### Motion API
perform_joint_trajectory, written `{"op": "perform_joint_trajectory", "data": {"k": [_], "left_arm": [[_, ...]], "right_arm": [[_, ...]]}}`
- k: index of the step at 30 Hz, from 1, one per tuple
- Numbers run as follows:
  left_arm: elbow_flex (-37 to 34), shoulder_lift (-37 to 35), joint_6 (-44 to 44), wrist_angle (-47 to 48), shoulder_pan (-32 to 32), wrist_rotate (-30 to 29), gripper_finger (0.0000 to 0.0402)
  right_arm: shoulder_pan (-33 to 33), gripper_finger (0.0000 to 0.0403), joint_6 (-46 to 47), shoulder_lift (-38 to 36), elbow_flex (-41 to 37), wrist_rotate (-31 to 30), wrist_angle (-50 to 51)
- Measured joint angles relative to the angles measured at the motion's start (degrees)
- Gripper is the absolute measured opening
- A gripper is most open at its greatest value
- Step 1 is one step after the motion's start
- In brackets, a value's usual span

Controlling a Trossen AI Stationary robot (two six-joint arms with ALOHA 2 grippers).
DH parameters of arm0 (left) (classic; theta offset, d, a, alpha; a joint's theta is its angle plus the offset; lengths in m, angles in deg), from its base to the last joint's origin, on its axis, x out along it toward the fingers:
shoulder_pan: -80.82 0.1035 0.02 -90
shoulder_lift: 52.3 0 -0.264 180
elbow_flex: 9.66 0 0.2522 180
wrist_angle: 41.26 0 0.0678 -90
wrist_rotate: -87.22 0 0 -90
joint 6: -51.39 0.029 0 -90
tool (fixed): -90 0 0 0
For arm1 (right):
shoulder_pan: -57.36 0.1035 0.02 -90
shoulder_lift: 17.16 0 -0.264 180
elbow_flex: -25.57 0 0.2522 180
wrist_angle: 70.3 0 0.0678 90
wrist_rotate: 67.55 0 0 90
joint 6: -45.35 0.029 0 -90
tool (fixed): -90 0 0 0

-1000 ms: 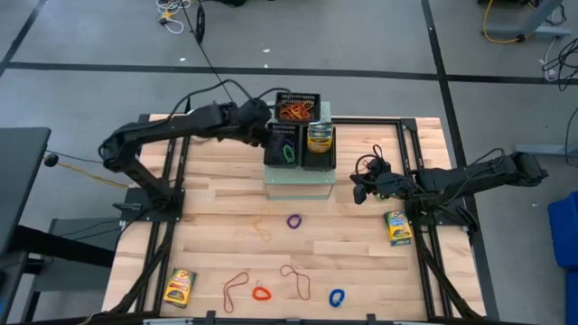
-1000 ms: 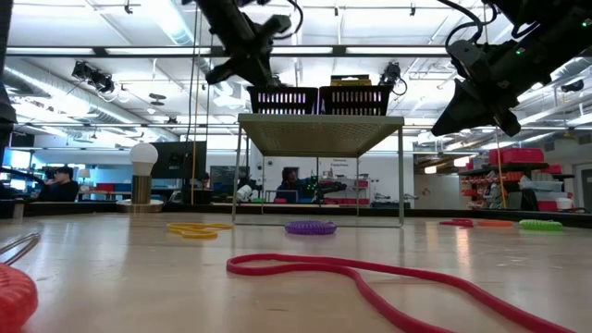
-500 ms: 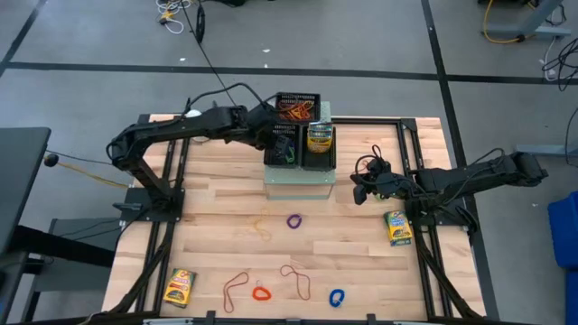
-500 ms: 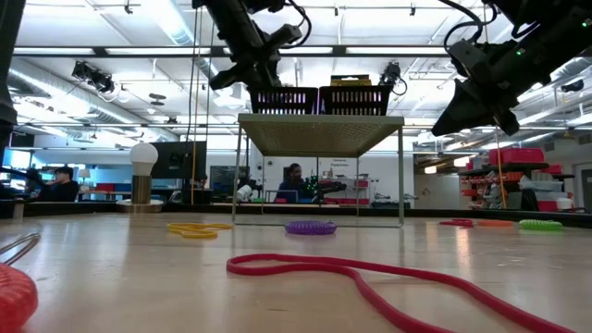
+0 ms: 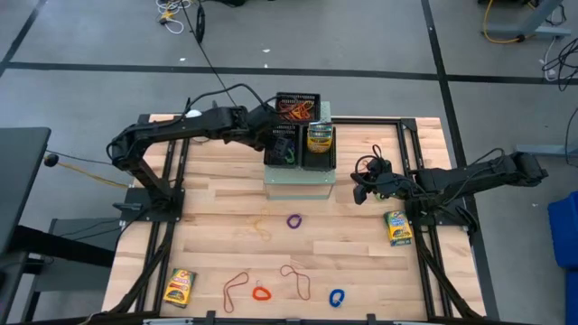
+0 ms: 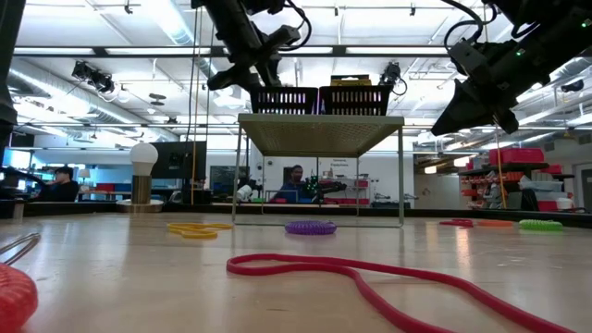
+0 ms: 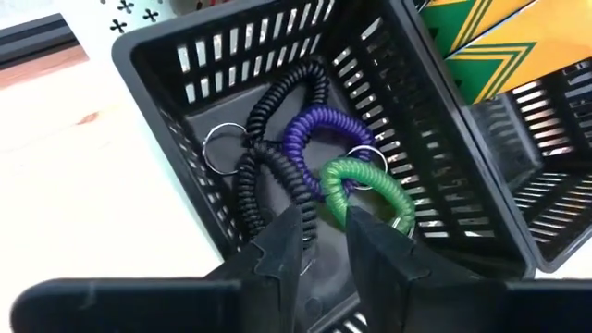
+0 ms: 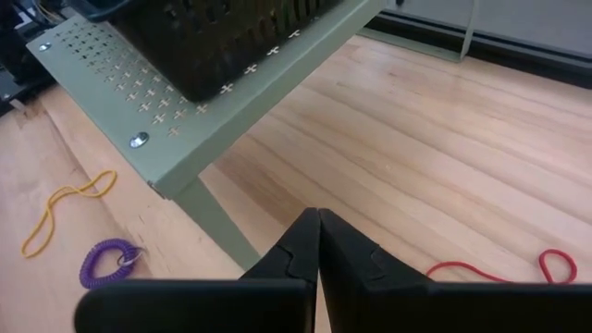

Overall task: Pick & Place Office Desk Supplies
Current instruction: Put the black spiral keychain into the bottom left black bin, then put the orange rubber band into the top black bin

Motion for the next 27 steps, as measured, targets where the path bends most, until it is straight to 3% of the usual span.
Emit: {"op": "perform_joint_trajectory", "data": {"k": [7, 21, 27], "left_arm": [[-0.04, -1.17, 1.31, 2.35, 0.03, 0.44, 0.0096], [-0.11, -8.98, 12.15, 5.58, -2.25, -7.85, 0.0092], [-0.64, -10.09, 19.74, 5.63, -7.53, -12.89, 0.0052]], "right_arm": [[0.0, 0.0011, 0.49, 0.0, -0.01, 0.01, -0.01], [0.0, 0.0011, 0.55, 0.02, -0.02, 0.02, -0.04], [0.0, 0.0011, 0.55, 0.0, -0.02, 0.02, -0.04]]}}
